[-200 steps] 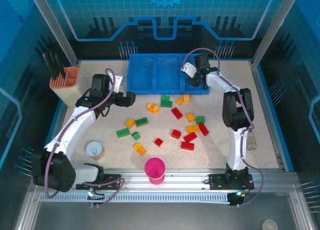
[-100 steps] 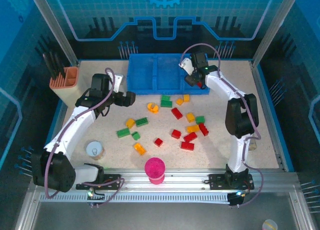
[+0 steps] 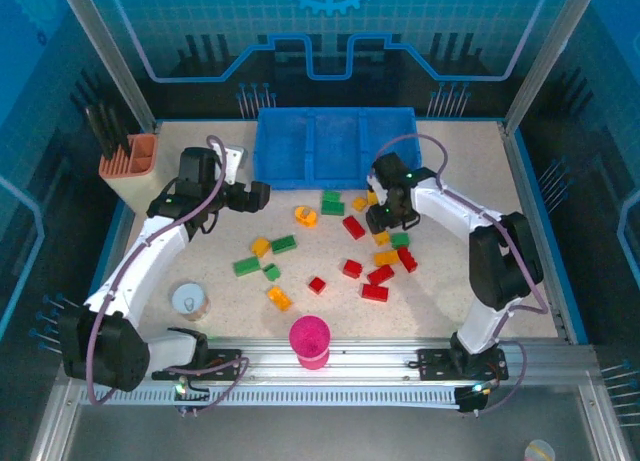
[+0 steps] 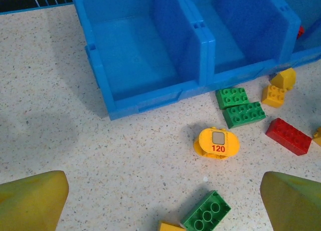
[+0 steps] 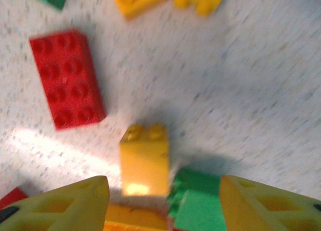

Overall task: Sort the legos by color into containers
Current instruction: Pick up the lego from the center of the table, then place the lego in the container.

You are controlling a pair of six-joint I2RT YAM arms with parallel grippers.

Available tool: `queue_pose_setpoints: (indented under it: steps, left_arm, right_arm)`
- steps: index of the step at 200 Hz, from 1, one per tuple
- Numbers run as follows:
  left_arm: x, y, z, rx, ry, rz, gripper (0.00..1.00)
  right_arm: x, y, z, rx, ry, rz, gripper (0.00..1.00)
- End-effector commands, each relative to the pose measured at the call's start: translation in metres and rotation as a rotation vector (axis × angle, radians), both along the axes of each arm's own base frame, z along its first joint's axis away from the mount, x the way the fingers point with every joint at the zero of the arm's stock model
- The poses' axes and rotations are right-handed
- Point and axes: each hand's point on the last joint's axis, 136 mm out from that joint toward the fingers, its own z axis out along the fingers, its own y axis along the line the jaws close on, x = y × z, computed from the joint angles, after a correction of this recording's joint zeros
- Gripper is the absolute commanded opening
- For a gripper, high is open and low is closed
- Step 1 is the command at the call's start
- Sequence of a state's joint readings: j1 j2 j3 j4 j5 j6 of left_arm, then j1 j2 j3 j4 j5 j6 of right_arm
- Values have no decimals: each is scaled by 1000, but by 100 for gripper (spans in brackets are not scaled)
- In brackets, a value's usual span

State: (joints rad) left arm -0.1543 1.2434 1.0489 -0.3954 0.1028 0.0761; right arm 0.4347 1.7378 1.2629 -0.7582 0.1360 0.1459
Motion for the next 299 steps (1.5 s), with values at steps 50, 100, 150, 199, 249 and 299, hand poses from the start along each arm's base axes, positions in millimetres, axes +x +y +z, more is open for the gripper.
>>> queue_pose_setpoints:
  steps: [50, 100, 150, 199, 249, 299]
  left_arm:
    - [-4, -15, 29, -118, -31, -40, 99]
    - [-9, -14, 30, -120, -31, -31, 99]
    - [-9, -13, 34, -116, -41, -25, 99]
    - [-7, -12, 32, -112, -39, -25, 99]
    - [-6, -11, 37, -102, -52, -22, 99]
    - [-4, -8, 36, -85, -62, -12, 99]
  right_arm:
    - [-18, -2, -28, -6, 38, -95, 60]
    - [2, 5, -46, -39, 36, -29, 58]
    - [3, 1, -62, -81, 75, 1, 48]
    - [-4, -6, -57, -108, 73, 16, 28]
    - [49, 31, 40, -7, -110, 98, 22]
    - [137, 85, 108, 48, -349, 193, 23]
